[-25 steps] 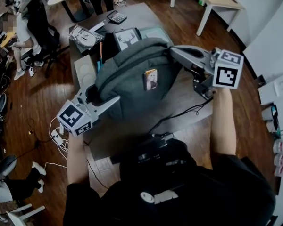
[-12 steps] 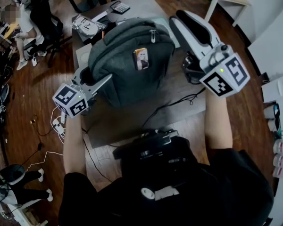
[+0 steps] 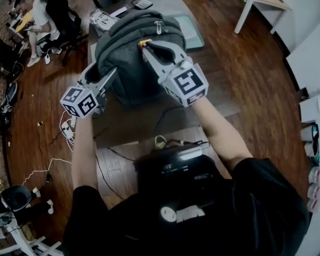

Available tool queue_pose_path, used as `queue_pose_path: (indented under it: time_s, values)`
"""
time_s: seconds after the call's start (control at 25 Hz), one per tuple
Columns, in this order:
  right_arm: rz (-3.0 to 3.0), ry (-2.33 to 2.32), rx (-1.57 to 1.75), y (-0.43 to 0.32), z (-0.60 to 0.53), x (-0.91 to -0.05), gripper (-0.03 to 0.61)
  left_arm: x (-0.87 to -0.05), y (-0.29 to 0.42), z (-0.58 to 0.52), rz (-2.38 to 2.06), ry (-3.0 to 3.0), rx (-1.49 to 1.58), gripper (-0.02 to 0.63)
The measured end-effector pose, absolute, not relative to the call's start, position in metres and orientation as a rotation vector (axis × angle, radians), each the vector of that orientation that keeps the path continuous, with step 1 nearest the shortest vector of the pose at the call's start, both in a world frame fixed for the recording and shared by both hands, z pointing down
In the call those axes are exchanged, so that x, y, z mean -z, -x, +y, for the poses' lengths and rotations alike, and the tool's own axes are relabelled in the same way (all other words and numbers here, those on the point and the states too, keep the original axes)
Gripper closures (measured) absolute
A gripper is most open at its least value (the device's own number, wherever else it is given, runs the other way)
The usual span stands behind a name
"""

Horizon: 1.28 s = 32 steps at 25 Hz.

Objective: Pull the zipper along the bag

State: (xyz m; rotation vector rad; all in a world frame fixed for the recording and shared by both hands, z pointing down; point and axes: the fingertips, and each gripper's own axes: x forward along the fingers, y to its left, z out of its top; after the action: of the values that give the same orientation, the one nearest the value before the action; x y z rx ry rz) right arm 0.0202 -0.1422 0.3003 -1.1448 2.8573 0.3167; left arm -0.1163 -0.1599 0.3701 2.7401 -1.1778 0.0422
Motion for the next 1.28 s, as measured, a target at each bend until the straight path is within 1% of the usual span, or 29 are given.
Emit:
queue_pose_path:
  time_s: [0.08, 0.12, 0.16, 0.2, 0.28, 0.32, 0.4, 0.56, 0.68, 1.0, 1.28]
  values:
    - [2.863, 1.131, -0.289, -0.019, -0.138, -0.303, 0.528, -0.366, 0.131, -0.148, -1.328, -2.68, -0.036, 0.306]
    - [2.863, 1.124, -0.261, -0.02, -0.135, -0.305, 0.541, -0.363, 0.141, -0.138, -1.423, -2.644, -0.024, 0.356]
    - [2.867, 1.121, -0.233, -0.022, -0.133, -0.308, 0.541, -0.357, 0.153, -0.127, -1.53, -2.603, -0.002, 0.403]
    - [2.874, 1.119, -0.209, -0.024, -0.13, -0.31, 0.543, -0.349, 0.164, -0.115, -1.642, -2.554, 0.035, 0.428]
    - [2.885, 1.099, -0.179, -0.029, -0.121, -0.31, 0.543, -0.331, 0.175, -0.087, -1.841, -2.439, 0.146, 0.566]
    - [2.889, 1.088, -0.168, -0.031, -0.117, -0.31, 0.543, -0.323, 0.174, -0.072, -1.911, -2.391, 0.198, 0.612]
    - [2.896, 1.078, -0.135, -0.035, -0.109, -0.313, 0.543, -0.314, 0.153, -0.049, -1.96, -2.366, 0.242, 0.614]
    - [2.903, 1.066, -0.115, -0.042, -0.083, -0.314, 0.543, -0.316, 0.094, -0.025, -1.912, -2.397, 0.214, 0.614]
    - [2.893, 1.049, -0.045, -0.046, -0.057, -0.321, 0.543, -0.323, 0.069, -0.005, -1.898, -2.368, 0.232, 0.614]
    - [2.889, 1.039, -0.028, -0.064, 0.006, -0.33, 0.543, -0.327, 0.03, 0.031, -1.87, -2.378, 0.242, 0.614]
    - [2.804, 1.136, 0.018, -0.082, 0.05, -0.328, 0.543, -0.324, 0.0, 0.054, -1.771, -2.474, 0.211, 0.614]
